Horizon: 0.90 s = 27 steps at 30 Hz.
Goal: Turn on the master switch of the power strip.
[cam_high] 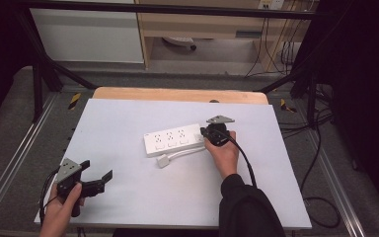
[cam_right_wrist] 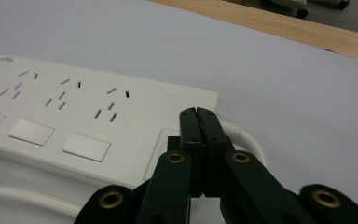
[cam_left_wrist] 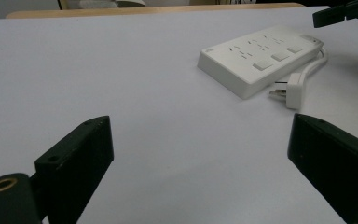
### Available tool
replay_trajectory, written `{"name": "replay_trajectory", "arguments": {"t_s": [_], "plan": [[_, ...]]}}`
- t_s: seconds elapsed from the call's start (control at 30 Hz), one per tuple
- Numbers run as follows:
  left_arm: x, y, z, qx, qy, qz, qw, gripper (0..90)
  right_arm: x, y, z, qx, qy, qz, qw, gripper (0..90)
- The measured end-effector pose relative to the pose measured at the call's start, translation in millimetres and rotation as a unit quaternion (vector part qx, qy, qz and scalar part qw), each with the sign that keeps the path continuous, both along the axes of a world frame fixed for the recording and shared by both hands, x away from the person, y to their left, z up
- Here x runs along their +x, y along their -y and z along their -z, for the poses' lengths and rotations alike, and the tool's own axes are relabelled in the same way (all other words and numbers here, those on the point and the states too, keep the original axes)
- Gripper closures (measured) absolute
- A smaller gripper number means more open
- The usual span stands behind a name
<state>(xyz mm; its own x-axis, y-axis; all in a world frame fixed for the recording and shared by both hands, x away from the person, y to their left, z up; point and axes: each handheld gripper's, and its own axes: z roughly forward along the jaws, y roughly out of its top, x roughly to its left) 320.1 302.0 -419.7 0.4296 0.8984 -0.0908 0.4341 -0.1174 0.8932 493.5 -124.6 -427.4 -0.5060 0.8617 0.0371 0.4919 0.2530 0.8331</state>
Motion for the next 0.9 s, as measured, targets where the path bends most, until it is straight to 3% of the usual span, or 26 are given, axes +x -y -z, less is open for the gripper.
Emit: {"name": "replay_trajectory", "arguments": {"t_s": [0.13, 0.4, 0.5, 0.57, 0.73, 0.9], "plan": [[-1.3, -0.8, -0.8, 0.000, 0.002, -0.001, 1.0000, 7.0, 1.0, 4.1, -3.1, 0.009, -0.005, 0.005, 0.9999, 80.5], [-0.9, 0.1, -0.4, 0.001, 0.001, 0.000, 1.0000, 6.9, 4.2, 12.2, -9.0, 0.035, -0.019, 0.034, 0.9986, 32.3], [-1.0, 0.4, -0.4, 0.000, 0.001, 0.000, 1.0000, 6.9, 5.5, 12.5, -8.4, 0.023, 0.003, 0.044, 0.9987, 20.7], [-1.0, 0.7, -0.3, 0.000, 0.001, 0.001, 1.0000, 6.9, 6.0, 11.6, -8.6, 0.008, 0.007, 0.055, 0.9984, 19.0], [-0.9, 0.1, -0.2, 0.000, 0.000, 0.000, 1.0000, 6.9, 6.9, 14.0, -13.1, 0.004, -0.009, 0.045, 0.9989, 9.4], [-0.9, 0.3, 0.0, 0.000, -0.001, 0.001, 1.0000, 6.8, 5.1, 17.7, -17.1, 0.001, -0.010, 0.047, 0.9988, 7.1]]}}
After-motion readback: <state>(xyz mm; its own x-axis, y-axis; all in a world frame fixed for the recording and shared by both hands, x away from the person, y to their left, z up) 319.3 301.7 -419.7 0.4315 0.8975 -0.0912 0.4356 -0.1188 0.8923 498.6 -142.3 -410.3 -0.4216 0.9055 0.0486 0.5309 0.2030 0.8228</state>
